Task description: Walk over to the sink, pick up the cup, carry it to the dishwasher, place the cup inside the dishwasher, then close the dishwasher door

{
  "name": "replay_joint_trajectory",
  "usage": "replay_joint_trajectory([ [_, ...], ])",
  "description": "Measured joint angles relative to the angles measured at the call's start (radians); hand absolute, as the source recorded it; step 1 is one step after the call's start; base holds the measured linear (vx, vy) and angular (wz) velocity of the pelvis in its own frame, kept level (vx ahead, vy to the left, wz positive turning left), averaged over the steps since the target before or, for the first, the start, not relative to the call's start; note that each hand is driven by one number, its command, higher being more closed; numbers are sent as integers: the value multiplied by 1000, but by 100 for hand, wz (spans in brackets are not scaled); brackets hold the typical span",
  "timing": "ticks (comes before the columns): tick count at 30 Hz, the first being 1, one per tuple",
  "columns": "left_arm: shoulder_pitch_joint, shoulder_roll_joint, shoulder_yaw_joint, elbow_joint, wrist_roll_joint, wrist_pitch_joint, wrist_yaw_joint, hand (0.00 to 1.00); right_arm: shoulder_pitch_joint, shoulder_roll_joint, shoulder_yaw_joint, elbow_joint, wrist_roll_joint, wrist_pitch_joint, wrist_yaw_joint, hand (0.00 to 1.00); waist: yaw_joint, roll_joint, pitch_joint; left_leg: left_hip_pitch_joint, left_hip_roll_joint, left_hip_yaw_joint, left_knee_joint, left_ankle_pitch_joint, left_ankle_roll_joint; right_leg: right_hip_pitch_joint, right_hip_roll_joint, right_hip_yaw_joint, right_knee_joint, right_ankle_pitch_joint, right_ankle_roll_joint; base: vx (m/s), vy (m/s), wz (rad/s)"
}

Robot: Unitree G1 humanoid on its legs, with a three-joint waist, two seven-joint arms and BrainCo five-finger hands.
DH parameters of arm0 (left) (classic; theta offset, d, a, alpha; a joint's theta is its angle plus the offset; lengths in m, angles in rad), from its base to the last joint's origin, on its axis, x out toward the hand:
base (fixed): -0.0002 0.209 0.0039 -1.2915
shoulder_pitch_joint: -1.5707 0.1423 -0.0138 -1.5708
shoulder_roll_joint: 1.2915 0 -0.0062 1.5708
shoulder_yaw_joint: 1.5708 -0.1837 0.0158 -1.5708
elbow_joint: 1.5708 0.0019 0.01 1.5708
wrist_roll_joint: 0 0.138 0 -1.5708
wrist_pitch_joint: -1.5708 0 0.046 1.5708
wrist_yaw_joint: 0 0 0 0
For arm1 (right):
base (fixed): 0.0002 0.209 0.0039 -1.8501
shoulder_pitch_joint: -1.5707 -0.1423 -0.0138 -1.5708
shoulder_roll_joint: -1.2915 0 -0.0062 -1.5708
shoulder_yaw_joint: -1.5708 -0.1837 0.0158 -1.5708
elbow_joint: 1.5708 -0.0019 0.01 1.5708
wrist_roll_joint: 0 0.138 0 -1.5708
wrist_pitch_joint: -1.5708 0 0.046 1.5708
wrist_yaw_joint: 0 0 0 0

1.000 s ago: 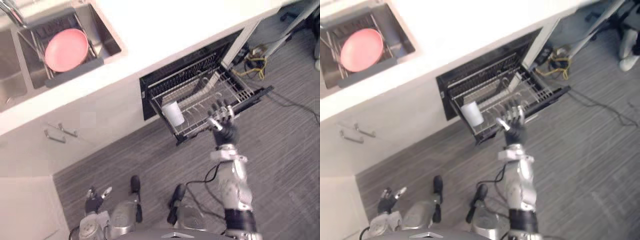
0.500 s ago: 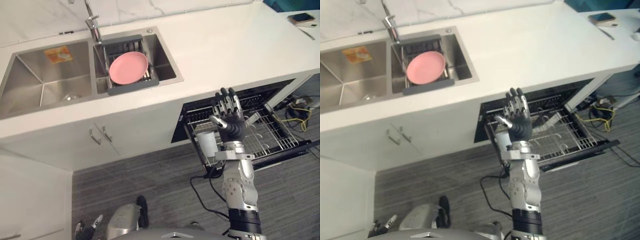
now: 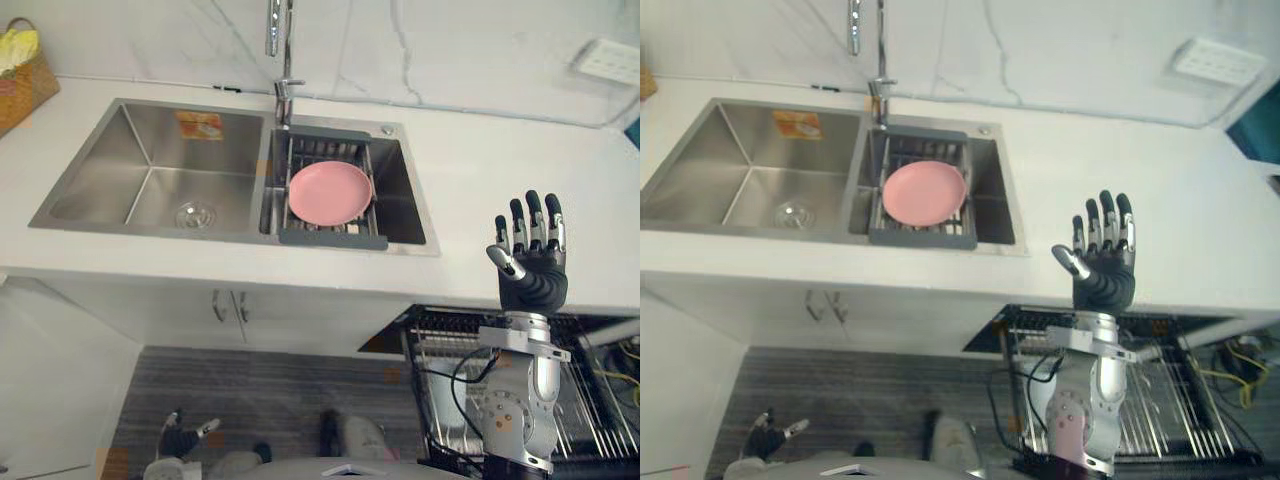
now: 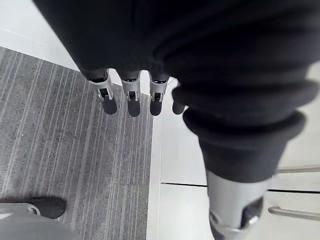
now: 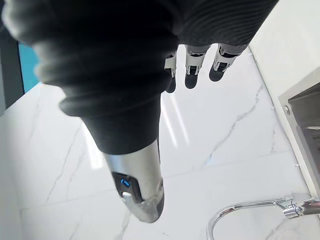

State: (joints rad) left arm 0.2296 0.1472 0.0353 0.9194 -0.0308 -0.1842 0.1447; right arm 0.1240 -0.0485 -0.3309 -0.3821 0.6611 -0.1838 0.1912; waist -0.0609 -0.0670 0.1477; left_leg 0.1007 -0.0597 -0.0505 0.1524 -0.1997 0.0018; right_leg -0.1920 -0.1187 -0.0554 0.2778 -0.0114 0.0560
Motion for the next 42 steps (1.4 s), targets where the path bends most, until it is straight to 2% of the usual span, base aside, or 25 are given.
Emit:
replay_joint_trajectory([
  [1, -1, -12, 2, 14, 10, 1, 2, 0, -1, -3, -1, 5, 5, 0, -1, 0, 5, 29, -3, 6, 34, 11, 28, -29, -12, 33, 26, 2, -24, -15, 9, 264, -171, 6],
  [4, 5, -31, 4, 14, 30, -10, 2, 0, 8, -4, -6, -4, 13, -20, -2, 0, -5, 67, -22, 9, 83, 34, 17, -38, -27, 74, 75, -14, -95, 1, -11, 170, -144, -5],
  [5, 5, -32, 5, 14, 35, -14, 2, 0, 9, -4, -8, -4, 11, -29, -5, 0, -5, 70, -24, 17, 97, 45, -2, -38, -27, 83, 90, -14, -114, 8, -17, 136, -138, -8],
  [9, 5, -35, 14, 15, 40, -22, 0, 0, 9, -2, 4, -4, -3, -37, -7, 0, 0, 68, -27, 30, 109, 59, -18, -35, -25, 128, 107, -11, -206, 56, -16, 22, -34, -5],
  [10, 14, -39, 33, 35, 76, -44, 1, 0, 10, -1, 11, -3, -41, -36, 6, 0, 5, 47, -53, 30, 82, 84, -34, -15, -17, 189, 89, 12, -358, 162, -9, 0, 0, 0],
  [17, 14, -33, 37, 36, 75, -44, 0, 0, 10, -1, 11, -3, -41, -35, 6, 0, 10, 38, -60, 14, 88, 89, -32, -10, -22, 184, 82, -16, -359, 158, -10, -1, -1, 7],
  [21, 10, -29, 46, 36, 70, -42, -4, 0, 9, -2, 7, -3, -92, -27, 0, 0, 29, 26, -69, 4, 114, 170, -28, 1, -41, 191, 70, -82, -365, 135, -19, -15, -21, 25],
  [23, 13, -30, 60, 38, 53, -39, -6, 0, 1, -4, 6, -3, -148, -21, -19, 0, 46, 22, -80, 5, 125, 204, -20, 4, -47, 192, 56, -158, -365, 133, -19, 27, -20, 14],
  [25, 13, -33, 82, 49, 52, -32, -7, 0, -41, -40, 6, -1, -280, 0, -58, 0, 57, 20, -81, 2, 138, 245, -14, 4, -52, 194, 51, -210, -365, 134, -20, 0, 0, 0],
  [26, 13, -33, 83, 54, 51, -32, -7, 0, -52, -59, 5, -1, -320, 5, -71, 0, 59, 20, -82, 3, 140, 246, -15, 3, -55, 193, 53, -212, -365, 134, -20, 0, -31, 1],
  [28, 11, -34, 88, 66, 43, -32, -7, 0, -97, -143, 3, 4, -480, 14, -112, 0, 58, 20, -81, 3, 145, 258, -19, 6, -64, 192, 55, -219, -366, 135, -19, 0, 0, 0],
  [31, 10, -34, 93, 74, 41, -32, -8, 0, -152, -218, 2, 7, -630, 40, -115, 0, 57, 19, -81, 14, 148, 280, -34, 12, -72, 197, 56, -222, -366, 138, -15, 0, 0, 0],
  [35, 9, -29, 103, 75, 45, -32, -22, 0, -239, -336, 16, 33, -803, 88, -96, 0, 59, 6, -87, 21, 148, 279, -40, 15, -70, 205, 55, -230, -367, 139, -15, -7, 2, 2],
  [39, 9, -19, 117, 75, 58, -28, -28, 0, -298, -395, 51, 96, -917, 124, -24, 0, 61, -16, -101, 21, 146, 270, -68, 37, -71, 199, 55, -242, -367, 140, -16, -16, -13, 9],
  [42, 8, -18, 120, 75, 75, -20, -36, 0, -318, -418, 115, 106, -1008, 122, 47, 0, 62, -17, -102, 14, 146, 260, -71, 47, -72, 198, 54, -255, -367, 141, -17, -28, -13, 13],
])
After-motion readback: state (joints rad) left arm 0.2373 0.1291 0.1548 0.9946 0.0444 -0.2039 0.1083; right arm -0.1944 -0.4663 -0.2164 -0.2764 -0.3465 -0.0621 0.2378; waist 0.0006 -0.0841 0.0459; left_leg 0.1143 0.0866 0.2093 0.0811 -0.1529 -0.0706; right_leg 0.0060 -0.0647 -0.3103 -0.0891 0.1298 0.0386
